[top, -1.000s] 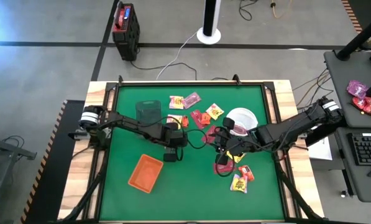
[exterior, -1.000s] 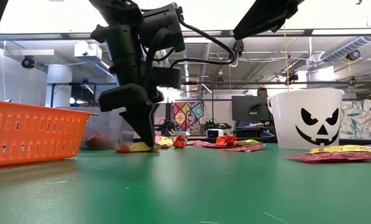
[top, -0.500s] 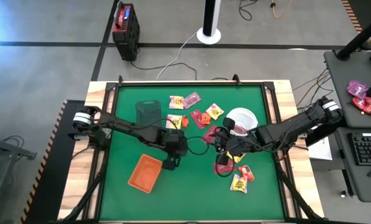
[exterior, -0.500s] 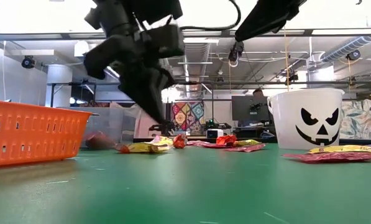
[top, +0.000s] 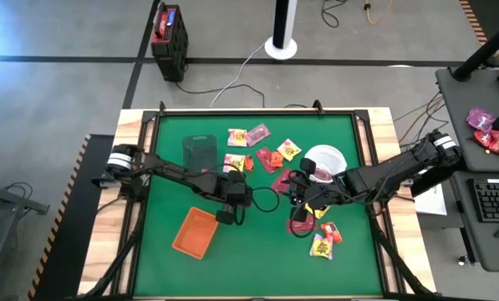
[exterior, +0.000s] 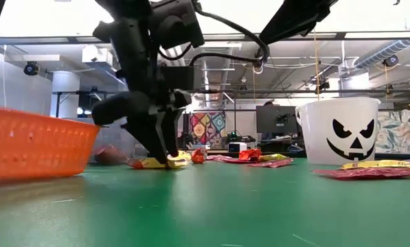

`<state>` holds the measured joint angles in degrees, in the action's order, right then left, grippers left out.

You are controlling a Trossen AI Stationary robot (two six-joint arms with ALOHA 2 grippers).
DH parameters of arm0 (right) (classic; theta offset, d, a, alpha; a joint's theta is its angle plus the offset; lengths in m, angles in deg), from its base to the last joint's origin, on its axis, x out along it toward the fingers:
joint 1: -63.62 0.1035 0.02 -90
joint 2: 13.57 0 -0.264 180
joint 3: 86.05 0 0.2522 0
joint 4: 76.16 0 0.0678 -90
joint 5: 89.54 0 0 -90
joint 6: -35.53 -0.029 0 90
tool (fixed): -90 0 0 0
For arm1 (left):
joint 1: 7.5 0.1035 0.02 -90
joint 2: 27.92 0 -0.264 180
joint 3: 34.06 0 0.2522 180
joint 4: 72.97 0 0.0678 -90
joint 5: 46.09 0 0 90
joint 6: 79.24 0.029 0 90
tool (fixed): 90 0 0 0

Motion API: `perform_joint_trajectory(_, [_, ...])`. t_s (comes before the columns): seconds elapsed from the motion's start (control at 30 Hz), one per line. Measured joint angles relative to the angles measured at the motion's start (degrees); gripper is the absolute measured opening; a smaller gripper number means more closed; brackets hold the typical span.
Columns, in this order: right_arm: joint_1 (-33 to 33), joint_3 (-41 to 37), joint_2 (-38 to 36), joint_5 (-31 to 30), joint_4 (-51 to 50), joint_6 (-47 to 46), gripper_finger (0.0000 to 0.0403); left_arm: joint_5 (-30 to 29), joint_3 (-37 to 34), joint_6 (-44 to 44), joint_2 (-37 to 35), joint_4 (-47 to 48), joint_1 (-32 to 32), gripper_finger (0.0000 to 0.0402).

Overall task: Sort candy by brand, put in halloween buckets
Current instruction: Put the yellow candy into the orange bin

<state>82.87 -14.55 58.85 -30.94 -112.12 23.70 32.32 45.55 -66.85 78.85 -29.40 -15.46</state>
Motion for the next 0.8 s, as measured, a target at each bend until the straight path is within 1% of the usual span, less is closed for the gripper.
perform_joint_trajectory(0.1, [0.0, 0.0, 0.0, 0.0, 0.0, 0.0, 0.0139, 0.1, 0.0, -0.9, 0.8, -0.1, 0.2, 0.0162])
perform_joint_trajectory(0.2, [0.0, 0.0, 0.0, 0.1, 0.0, 0.0, 0.0139, 0.2, 0.0, -1.4, 1.5, -0.1, 0.3, 0.0149])
perform_joint_trajectory(0.47, [0.0, 0.0, 0.0, 0.1, 0.0, 0.0, 0.0133, 0.6, 0.0, -0.7, 1.4, 0.0, 0.3, 0.0089])
perform_joint_trajectory(0.53, [0.0, 0.0, 0.0, 0.1, 0.0, 0.0, 0.0133, 0.6, 0.0, 0.0, 1.4, 0.0, 0.3, 0.0065])
perform_joint_trajectory(0.63, [0.0, 0.0, 0.0, 0.1, 0.0, 0.0, 0.0135, 0.6, 0.0, 0.5, 1.4, 0.0, 0.3, 0.0017])
perform_joint_trajectory(0.67, [0.0, 0.0, 0.0, 0.0, 0.0, 0.0, 0.0135, 0.6, 0.0, 0.5, 1.3, 0.0, 0.3, 0.001])
perform_joint_trajectory(0.8, [0.0, 0.0, 0.0, 0.0, 0.0, 0.0, 0.0131, 0.7, 0.0, 0.6, 0.3, 0.2, 0.0, 0.0007])
